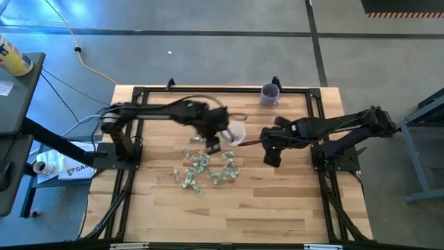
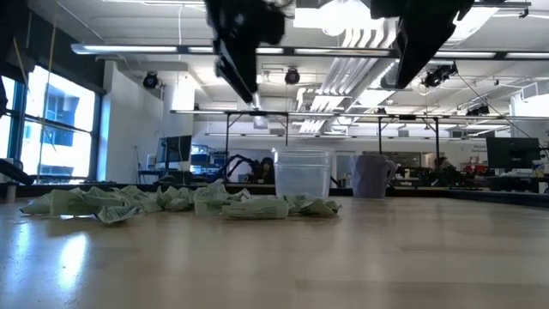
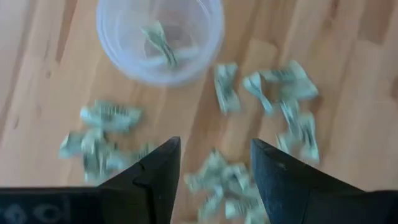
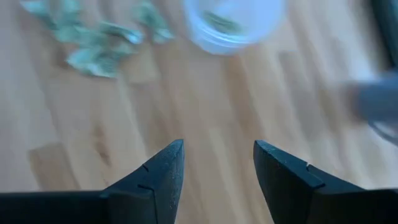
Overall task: Pick and place Stevia / Truvia into bins
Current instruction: Put the stevia packet into the transparent container
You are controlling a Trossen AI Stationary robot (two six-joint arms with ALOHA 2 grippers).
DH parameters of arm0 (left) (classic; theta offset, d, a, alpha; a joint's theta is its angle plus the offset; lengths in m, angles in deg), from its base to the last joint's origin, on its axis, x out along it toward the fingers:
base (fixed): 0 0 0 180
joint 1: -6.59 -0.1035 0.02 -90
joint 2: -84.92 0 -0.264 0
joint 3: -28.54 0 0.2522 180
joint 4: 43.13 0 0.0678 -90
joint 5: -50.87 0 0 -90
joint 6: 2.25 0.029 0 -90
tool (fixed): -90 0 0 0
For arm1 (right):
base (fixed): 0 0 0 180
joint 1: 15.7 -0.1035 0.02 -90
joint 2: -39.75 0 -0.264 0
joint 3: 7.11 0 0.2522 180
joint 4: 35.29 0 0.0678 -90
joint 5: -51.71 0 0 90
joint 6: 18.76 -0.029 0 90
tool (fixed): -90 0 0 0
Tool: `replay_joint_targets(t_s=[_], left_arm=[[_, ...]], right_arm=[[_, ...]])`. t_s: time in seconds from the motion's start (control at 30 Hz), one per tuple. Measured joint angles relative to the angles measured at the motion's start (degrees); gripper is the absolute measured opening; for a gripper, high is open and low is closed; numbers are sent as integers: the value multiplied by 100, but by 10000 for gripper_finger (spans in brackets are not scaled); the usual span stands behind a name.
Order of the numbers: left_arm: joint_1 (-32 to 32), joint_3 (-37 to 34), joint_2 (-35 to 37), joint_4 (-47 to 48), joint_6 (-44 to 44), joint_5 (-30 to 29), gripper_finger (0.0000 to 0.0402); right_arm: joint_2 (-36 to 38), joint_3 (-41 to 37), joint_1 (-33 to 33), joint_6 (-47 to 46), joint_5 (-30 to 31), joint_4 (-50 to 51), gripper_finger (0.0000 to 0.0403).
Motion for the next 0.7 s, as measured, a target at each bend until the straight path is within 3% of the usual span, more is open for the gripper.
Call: replay_joint_targets(t_s=[0.13, 0.27, 0.43, 0.6, 0.7], left_arm=[[390, -815, 870, -82, -833, -511, 217], [757, -1876, 1681, -272, -2052, -1081, 202], [1188, -2880, 2417, -513, -3031, -1587, 191], [1263, -3501, 2820, -905, -2763, -1613, 194], [1293, -3697, 2979, -859, -2781, -1435, 195]], right_arm=[[-49, -916, -44, 151, -1212, -1775, 177], [-213, -1592, -266, -462, -1513, -3445, 167], [-1141, -1704, -653, -1053, -1387, -5078, 162], [-2176, -1094, -839, -2036, -44, -4648, 166], [-2690, -701, -823, -2094, 180, -4642, 169]])
